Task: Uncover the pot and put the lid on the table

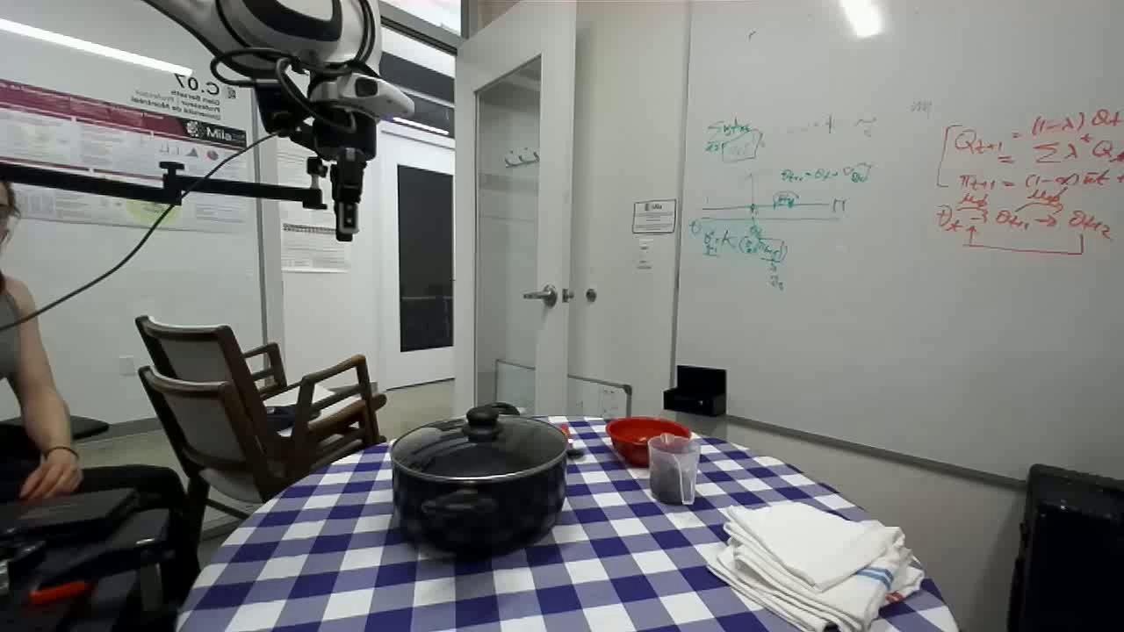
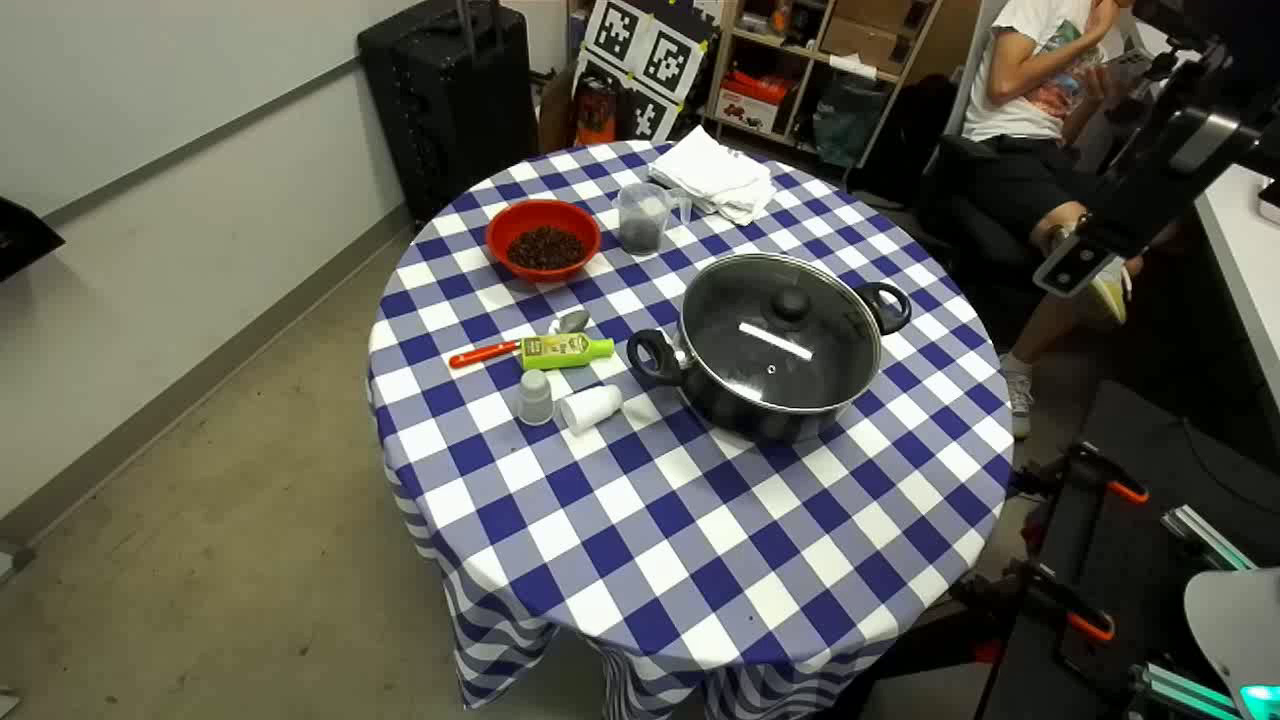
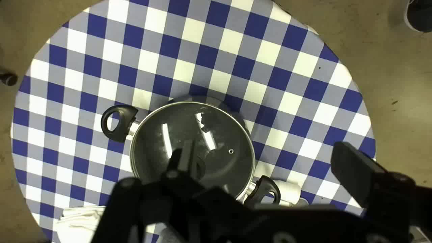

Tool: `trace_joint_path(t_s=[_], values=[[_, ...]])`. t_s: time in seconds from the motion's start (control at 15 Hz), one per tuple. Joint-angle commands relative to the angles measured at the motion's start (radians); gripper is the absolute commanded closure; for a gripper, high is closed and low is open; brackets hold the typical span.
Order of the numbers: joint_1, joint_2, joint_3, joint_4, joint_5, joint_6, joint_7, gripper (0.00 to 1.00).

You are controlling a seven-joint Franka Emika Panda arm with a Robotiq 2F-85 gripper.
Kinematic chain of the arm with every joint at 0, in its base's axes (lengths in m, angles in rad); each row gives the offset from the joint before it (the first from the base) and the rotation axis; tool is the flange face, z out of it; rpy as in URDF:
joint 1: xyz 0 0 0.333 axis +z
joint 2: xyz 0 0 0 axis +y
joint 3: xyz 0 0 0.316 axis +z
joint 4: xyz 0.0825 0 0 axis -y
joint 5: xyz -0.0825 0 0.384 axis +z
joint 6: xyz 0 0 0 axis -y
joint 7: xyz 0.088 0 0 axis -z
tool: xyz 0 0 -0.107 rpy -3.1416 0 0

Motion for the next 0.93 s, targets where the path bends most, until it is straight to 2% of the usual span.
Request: trace_joint_path(t_s=[0.0, 0.87], values=[[0.021, 0.003, -0.019, 0.003, -0.007, -0.002, 0.006, 0.0], [0.021, 0.003, -0.019, 0.003, -0.007, -0.002, 0.006, 0.0]])
